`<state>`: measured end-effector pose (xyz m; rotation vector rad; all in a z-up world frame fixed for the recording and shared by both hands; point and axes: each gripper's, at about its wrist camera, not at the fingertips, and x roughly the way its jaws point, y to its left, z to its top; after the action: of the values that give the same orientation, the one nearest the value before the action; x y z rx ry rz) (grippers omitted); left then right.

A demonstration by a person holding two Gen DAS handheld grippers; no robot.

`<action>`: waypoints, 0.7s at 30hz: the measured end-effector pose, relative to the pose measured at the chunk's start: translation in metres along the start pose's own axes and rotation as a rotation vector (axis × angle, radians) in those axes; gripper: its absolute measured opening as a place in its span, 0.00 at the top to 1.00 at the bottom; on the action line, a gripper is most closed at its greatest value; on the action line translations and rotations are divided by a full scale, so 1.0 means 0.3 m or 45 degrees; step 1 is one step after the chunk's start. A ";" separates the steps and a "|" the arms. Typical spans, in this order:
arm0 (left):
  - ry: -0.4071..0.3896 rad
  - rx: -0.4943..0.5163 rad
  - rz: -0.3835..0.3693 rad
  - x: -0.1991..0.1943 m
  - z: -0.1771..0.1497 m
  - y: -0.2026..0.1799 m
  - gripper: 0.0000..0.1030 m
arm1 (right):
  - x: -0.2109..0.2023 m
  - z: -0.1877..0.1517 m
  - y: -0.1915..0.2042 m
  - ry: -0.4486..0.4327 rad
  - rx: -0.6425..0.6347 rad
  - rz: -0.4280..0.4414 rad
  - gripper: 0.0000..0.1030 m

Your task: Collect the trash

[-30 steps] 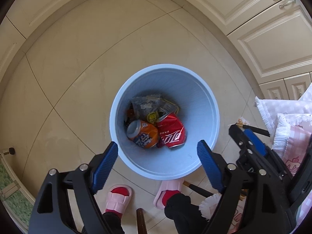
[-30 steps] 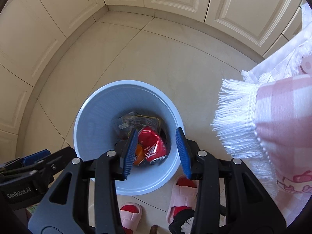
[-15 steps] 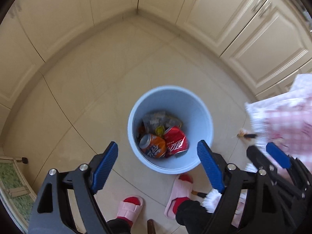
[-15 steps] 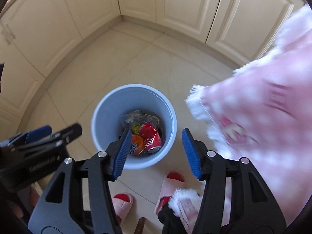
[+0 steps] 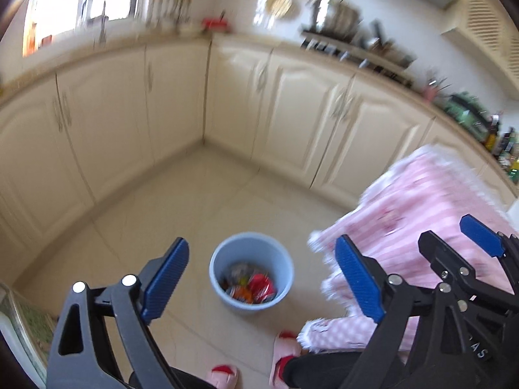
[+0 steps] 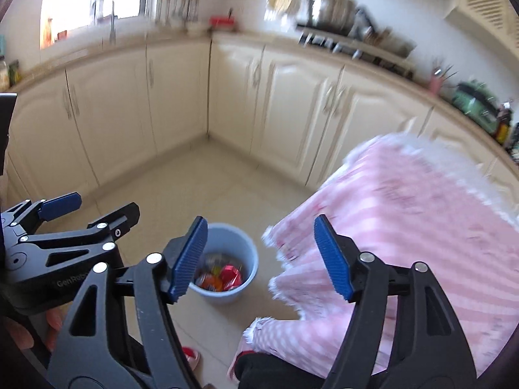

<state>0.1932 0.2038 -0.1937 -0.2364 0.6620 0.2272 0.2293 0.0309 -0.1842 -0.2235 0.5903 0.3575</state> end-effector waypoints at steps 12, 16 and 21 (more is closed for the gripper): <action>-0.301 0.174 -0.146 -0.537 0.030 -0.288 0.08 | -0.563 -0.023 -0.228 -0.279 0.138 -0.104 0.25; -0.400 0.204 -0.189 -0.675 0.010 -0.344 0.08 | -0.703 -0.038 -0.267 -0.362 0.149 -0.139 0.21; -0.500 0.245 -0.189 -0.813 -0.009 -0.414 0.08 | -0.834 -0.048 -0.302 -0.449 0.163 -0.176 0.18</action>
<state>0.0398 0.0528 -0.0246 -0.0514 0.2723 0.0620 0.0644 -0.1225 -0.0419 -0.0745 0.2470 0.2173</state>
